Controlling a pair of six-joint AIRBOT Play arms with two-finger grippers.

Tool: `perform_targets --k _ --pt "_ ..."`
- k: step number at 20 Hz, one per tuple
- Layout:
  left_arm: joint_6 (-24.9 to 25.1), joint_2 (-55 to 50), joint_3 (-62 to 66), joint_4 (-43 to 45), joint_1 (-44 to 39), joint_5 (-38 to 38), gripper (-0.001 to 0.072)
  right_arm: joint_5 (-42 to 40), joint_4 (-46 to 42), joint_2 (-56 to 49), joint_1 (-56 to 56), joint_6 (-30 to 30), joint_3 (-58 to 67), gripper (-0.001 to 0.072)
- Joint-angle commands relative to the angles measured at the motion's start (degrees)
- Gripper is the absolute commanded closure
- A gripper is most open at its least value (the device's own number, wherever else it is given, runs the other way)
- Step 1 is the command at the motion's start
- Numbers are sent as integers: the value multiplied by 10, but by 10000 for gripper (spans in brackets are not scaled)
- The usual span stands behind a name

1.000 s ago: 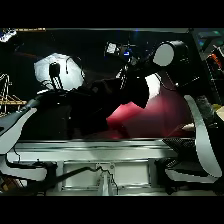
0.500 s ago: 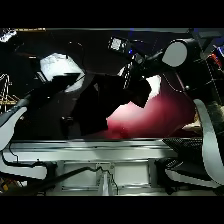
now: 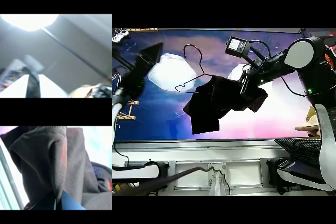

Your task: Fold the clothes and pants, and hang the long-sleeved shirts on hangers.

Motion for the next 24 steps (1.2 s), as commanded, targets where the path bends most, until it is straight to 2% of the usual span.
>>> perform_targets --k 1,3,4,6,7,9,10,11,17,21,24 --pt "-67 85 24 162 39 91 697 -78 8 1 0 68 0 680" --pt "-182 144 21 342 40 104 698 -158 8 1 0 116 0 680" --pt "-259 177 11 435 28 131 699 -185 9 1 0 137 0 680" --pt "-432 236 -24 600 -15 205 696 -192 19 1 0 144 0 680" --pt "-484 262 -48 665 -46 238 668 -183 24 1 0 144 0 680" --pt "-555 287 -95 682 -110 316 134 -157 28 1 0 144 0 680" --pt "-593 284 -110 672 -146 357 -7 -144 28 1 0 144 0 680" --pt "-613 276 -116 664 -179 389 -2 -134 28 1 0 145 0 680" --pt "-614 186 -116 559 -342 556 -2 -111 42 1 0 158 0 680" --pt "-614 131 -116 556 -367 599 1 -109 46 3 0 174 0 680" --pt "-614 96 -116 513 -363 616 11 -106 64 9 0 174 0 680"
